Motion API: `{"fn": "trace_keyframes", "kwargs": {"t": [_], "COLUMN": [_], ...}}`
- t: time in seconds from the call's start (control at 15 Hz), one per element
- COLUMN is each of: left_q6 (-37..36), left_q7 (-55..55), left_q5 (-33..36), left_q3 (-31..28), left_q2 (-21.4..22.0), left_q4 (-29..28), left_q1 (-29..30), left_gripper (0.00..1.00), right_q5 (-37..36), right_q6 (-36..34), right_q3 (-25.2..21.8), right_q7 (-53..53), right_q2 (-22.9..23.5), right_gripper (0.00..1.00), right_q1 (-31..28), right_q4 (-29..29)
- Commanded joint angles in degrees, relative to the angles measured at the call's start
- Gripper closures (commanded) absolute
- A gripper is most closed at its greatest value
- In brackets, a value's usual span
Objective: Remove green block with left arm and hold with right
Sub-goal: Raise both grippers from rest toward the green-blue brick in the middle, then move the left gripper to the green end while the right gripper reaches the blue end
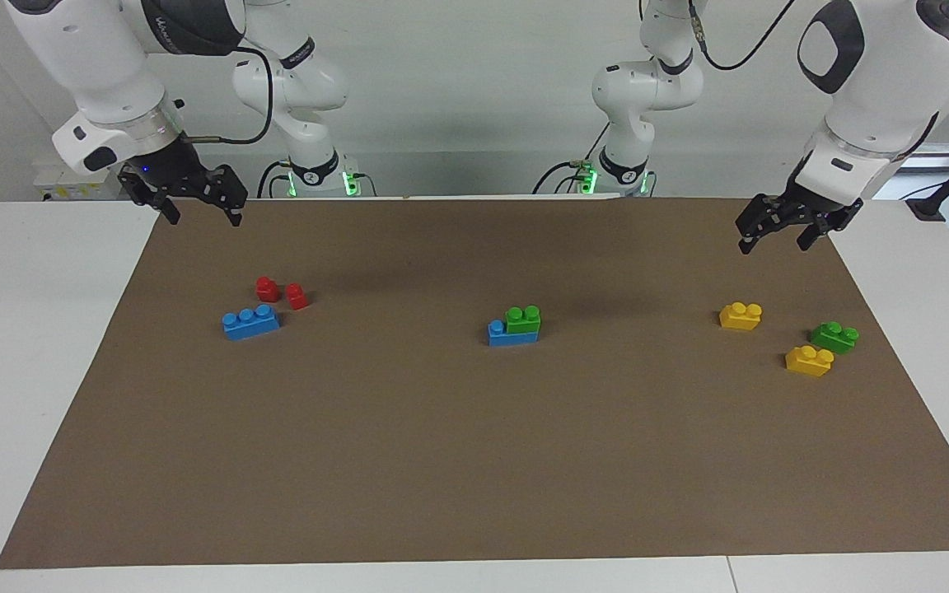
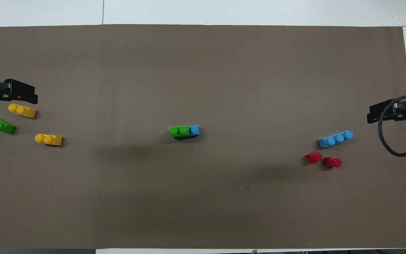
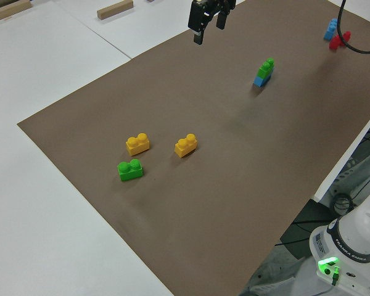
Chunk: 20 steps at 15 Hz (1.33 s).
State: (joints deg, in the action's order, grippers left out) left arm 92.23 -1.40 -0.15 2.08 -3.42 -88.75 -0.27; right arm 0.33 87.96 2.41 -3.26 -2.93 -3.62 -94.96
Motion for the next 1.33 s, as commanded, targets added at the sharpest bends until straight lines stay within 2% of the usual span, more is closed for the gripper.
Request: {"fn": "trace_keyframes", "kwargs": {"t": [0.0, 0.2, 0.4, 0.6, 0.73, 0.87, 1.07, 1.27], "left_q6": [0.0, 0.0, 0.0, 0.0, 0.0, 0.0, 0.1, 0.7], "left_q7": [-0.5, -0.5, -0.6, -0.6, -0.7, -1.7, -11.2, -24.7], "left_q5": [-0.9, -0.9, -0.9, -1.0, -1.0, -1.1, -1.2, -1.3], "left_q3": [-0.1, -0.1, -0.1, -0.1, -0.1, 0.3, 0.7, 0.8], "left_q2": [0.1, 0.1, 0.1, 0.2, 0.2, 0.9, 1.9, 3.1], "left_q4": [0.7, 0.7, 0.7, 0.6, 0.5, -0.1, -1.9, -4.4], "left_q1": [-0.1, -0.1, -0.1, -0.1, -0.2, -0.2, -2.0, -4.5], "left_gripper": [0.00, 0.00, 0.00, 0.00, 0.00, 0.00, 0.00, 0.00], "right_q5": [-0.1, 0.4, 0.6, 4.1, 7.5, 9.2, 17.0, 23.2], "right_q6": [1.4, 1.3, 2.7, 7.6, 11.7, 12.4, 14.0, 19.2], "right_q3": [0.3, 0.3, 0.5, 0.7, 0.7, 0.7, 0.7, 0.7], "right_q7": [0.7, -0.9, -10.7, -30.1, -45.8, -56.5, -69.7, -77.0], "right_q2": [-0.7, -0.8, -0.9, -1.6, -0.9, 0.8, 4.4, 5.9], "right_gripper": [0.00, 0.00, 0.00, 0.00, 0.00, 0.00, 0.01, 0.01], "right_q1": [-0.8, -0.8, 0.0, 2.4, 5.0, 8.0, 9.5, 12.8], "right_q4": [-1.1, -1.4, -1.9, -5.1, -6.5, -6.5, -6.7, -10.9]}}
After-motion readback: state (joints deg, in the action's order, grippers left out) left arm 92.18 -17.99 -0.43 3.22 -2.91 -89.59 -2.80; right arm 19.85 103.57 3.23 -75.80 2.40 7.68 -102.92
